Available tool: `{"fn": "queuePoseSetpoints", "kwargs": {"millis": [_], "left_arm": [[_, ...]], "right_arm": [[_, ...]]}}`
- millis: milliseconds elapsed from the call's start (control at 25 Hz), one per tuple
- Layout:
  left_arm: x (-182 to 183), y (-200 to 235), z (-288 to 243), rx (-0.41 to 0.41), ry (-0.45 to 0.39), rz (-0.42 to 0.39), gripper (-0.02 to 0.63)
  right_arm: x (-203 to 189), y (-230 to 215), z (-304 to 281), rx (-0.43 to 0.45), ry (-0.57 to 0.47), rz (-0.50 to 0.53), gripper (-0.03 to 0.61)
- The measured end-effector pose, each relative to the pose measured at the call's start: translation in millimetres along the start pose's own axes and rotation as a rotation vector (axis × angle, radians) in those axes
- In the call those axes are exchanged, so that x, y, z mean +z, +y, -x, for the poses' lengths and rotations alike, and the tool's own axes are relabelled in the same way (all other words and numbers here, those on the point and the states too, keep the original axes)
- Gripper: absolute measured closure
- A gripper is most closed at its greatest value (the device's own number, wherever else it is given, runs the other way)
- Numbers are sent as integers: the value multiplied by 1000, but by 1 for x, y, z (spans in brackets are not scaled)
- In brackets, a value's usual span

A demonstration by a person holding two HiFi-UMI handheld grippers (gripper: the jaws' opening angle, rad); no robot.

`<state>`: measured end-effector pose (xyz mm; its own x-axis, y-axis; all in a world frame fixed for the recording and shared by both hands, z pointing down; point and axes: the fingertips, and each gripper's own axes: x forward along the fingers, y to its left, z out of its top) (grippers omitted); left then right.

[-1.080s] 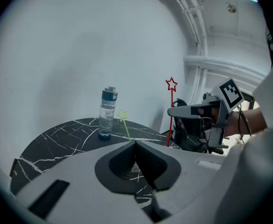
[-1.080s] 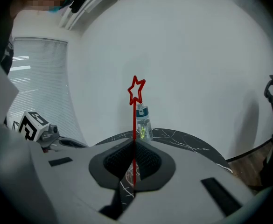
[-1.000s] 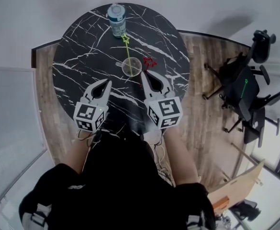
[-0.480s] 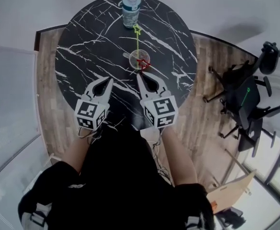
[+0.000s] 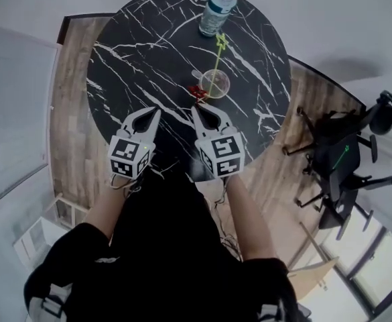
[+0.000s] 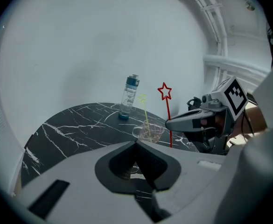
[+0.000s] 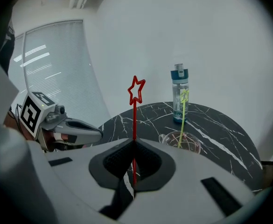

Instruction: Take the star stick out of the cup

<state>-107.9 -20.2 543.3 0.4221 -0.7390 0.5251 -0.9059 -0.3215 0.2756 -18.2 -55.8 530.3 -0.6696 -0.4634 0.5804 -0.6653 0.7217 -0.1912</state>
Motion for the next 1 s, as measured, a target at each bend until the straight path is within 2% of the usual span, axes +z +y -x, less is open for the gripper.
{"fn": "queuePoseSetpoints", "kwargs": {"millis": [360,1000], "left_arm": [[-33,17,-5,28,48,55,615],[-67,45,-22,30,140,93,615]], "right_arm": [[-40,7,-37,41,157,28,578],[-85,-1,-90,25,304,8,578]]}}
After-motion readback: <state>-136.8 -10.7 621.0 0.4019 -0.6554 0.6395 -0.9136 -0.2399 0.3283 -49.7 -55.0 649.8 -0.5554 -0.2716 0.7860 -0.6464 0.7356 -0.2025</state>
